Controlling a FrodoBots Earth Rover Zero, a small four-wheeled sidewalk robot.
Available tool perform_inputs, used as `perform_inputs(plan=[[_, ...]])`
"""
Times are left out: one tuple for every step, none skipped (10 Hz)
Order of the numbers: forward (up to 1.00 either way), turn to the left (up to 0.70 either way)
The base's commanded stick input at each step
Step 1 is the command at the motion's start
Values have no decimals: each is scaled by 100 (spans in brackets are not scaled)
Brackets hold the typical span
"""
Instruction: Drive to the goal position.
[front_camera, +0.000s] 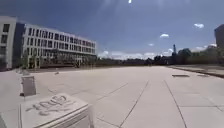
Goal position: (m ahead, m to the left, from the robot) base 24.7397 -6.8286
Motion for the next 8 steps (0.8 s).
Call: perform_inputs(plan=[[6, 0], [6, 0], [6, 0], [6, 0], [6, 0], [6, 0], [6, 0], [6, 0]])
